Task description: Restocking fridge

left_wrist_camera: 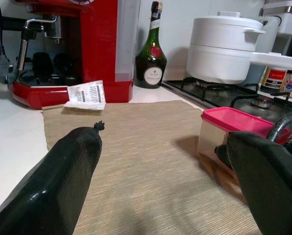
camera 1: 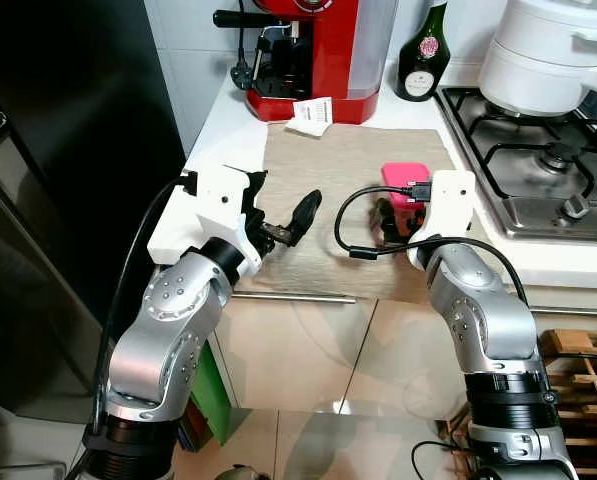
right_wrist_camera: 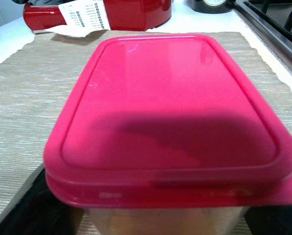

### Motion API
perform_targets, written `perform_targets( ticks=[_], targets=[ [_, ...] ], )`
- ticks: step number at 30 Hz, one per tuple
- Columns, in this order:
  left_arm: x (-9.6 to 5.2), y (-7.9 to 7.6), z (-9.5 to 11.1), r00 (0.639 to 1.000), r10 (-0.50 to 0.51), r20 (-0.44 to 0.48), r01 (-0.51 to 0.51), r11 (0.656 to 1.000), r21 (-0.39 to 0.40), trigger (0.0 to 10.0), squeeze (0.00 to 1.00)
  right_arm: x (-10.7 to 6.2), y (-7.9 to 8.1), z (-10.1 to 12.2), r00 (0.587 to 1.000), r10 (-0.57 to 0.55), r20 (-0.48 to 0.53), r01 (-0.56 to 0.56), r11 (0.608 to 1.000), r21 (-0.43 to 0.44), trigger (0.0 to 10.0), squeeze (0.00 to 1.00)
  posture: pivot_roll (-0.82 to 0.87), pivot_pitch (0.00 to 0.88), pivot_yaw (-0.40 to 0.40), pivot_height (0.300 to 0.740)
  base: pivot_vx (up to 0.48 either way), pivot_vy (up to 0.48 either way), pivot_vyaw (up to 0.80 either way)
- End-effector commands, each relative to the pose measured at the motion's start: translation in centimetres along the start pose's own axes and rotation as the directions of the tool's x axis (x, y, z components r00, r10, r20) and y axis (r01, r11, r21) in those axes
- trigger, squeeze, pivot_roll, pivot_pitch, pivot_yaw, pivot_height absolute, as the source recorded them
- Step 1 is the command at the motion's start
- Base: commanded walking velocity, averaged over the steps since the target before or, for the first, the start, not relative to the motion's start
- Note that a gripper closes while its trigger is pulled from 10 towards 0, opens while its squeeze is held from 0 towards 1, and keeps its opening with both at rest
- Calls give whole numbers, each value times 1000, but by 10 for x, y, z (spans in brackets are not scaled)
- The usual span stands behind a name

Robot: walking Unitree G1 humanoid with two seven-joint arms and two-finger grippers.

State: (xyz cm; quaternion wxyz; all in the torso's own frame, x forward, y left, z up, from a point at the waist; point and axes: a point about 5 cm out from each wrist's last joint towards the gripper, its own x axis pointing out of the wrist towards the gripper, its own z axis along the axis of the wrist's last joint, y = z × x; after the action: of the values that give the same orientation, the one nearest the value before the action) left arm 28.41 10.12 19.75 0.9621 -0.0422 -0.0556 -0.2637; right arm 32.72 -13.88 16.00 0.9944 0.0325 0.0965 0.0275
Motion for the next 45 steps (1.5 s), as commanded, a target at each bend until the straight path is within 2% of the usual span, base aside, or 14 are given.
perform_targets(
  ticks=[1,10,16,17,25,28,29,30,32,34,36,41,44,45],
  targets=[
    [1,-1,3,1000,-7,12,7,1000,14,10000,0,0,-2,-1,1000,-12,2,12,1000,2,0,0,-25,0,30,740,0,0,0],
    [3,-1,1,1000,-2,4,2,1000,28,10000,0,-2,-2,-3,1000,-6,9,6,1000,1,0,0,-34,0,30,740,0,0,0],
    [4,1,-2,1000,21,-3,-21,999,42,10000,0,-2,-2,0,998,0,57,1,1000,-19,0,0,-34,0,27,740,0,0,0],
    [4,5,-5,998,62,-5,-62,997,54,10000,0,-3,-2,4,994,-1,106,7,998,-57,0,0,-28,0,21,740,0,0,0],
    [4,12,-8,990,138,3,-138,989,54,10000,0,-4,-1,16,977,-9,213,27,996,-81,0,0,-24,0,20,740,0,0,0],
    [5,17,-4,982,184,39,-186,980,63,10000,0,-9,-1,44,917,-21,398,88,985,-150,0,0,-18,0,23,740,0,0,0],
    [5,17,-4,982,184,39,-186,980,63,10000,0,-9,-1,44,917,-21,398,88,985,-150,0,0,-18,0,23,740,0,0,0],
    [5,19,0,979,194,59,-198,978,62,10000,0,-16,-1,56,868,-26,496,141,970,-197,10000,0,-17,0,24,740,0,0,0],
    [5,20,4,975,200,92,-207,976,65,10000,0,-24,-5,64,813,-46,580,202,957,-208,10000,0,-21,0,27,740,0,0,0],
    [6,19,7,973,203,112,-212,975,74,10000,0,-26,-11,61,807,-88,583,230,958,-173,10000,0,-23,0,31,740,0,0,0],
    [8,18,11,969,203,139,-217,972,95,10000,0,-29,-20,52,813,-144,564,263,955,-135,10000,0,-28,0,38,740,0,0,0],
    [12,20,13,964,220,151,-237,966,104,10000,0,-30,-22,48,806,-155,572,276,952,-131,10000,0,-44,0,48,740,0,0,0],
    [13,21,12,961,230,151,-247,963,104,10000,0,-27,-21,43,821,-138,554,248,960,-129,10000,0,-44,0,48,740,0,0,0],
    [13,21,11,960,237,147,-252,963,98,10000,0,-26,-20,36,842,-125,525,215,970,-115,10000,0,-45,0,43,740,0,0,0]
  ],
)
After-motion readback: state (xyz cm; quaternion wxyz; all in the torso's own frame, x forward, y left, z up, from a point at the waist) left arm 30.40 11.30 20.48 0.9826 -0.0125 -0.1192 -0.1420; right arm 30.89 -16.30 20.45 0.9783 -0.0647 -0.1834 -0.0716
